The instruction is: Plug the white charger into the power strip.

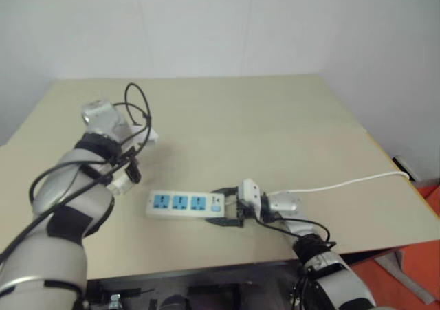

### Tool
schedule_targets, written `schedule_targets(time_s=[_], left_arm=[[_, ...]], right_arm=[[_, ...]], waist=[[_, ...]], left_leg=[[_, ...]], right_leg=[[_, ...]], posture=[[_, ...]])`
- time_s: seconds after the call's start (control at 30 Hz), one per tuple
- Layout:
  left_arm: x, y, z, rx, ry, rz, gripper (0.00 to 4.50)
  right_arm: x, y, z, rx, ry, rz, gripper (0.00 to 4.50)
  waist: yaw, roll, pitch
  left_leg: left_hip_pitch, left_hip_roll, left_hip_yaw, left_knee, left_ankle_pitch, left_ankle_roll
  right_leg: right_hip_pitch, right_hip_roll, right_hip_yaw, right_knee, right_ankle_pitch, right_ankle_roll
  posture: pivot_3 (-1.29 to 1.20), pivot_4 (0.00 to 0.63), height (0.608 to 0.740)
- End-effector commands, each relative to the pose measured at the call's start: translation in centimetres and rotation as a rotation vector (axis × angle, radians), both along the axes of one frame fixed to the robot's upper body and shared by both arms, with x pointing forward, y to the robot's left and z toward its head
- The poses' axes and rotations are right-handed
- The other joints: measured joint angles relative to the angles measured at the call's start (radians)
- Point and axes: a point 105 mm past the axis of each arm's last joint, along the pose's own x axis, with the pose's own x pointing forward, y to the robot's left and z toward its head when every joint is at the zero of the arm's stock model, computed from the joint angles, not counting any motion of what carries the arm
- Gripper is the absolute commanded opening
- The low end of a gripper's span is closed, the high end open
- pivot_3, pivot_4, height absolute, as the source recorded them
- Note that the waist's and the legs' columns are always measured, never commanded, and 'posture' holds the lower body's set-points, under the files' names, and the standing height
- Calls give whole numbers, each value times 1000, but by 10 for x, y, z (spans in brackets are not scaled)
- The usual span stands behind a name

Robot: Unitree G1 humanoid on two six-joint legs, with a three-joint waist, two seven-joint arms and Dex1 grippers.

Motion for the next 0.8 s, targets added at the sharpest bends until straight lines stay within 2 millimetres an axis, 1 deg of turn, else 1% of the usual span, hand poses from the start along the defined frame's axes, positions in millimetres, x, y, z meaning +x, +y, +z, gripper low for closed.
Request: schedule_targets(time_s=[0.03, 0.3, 0.5, 0.73, 0.8], left_arm=[[2, 2, 4, 19, -19, 4, 4500], [-3, -1, -4, -25, 15, 171, 4500], [-4, 3, -12, 11, 6, 220, 4500], [-3, 0, -15, -7, -8, 247, 4500], [-2, -1, -16, -11, -11, 250, 4104]], right_arm=[[-7, 0, -15, -32, 59, 7, 3418], [-7, -1, -16, -36, 63, 2, 3418], [-7, -1, -15, -36, 64, 2, 3418], [-6, -1, -15, -36, 66, 0, 3418], [-6, -1, -15, -37, 67, -1, 3418]], waist=[[0, 0, 0], [0, 0, 0], [1, 0, 0], [1, 0, 0], [1, -1, 0]], left_leg=[[0, 0, 0, 0, 0, 0], [-1, 0, 0, 0, 0, 0], [-1, 0, -1, 0, 0, 0], [-1, 0, -1, 0, 0, 0], [-1, 0, -1, 0, 0, 0]], right_leg=[[0, 0, 0, 0, 0, 0], [0, 0, 0, 0, 0, 0], [0, 0, 0, 0, 0, 0], [0, 0, 0, 0, 0, 0], [0, 0, 0, 0, 0, 0]], posture=[[0, 150, 740], [0, 150, 740], [0, 150, 740], [0, 150, 740], [0, 150, 740]])
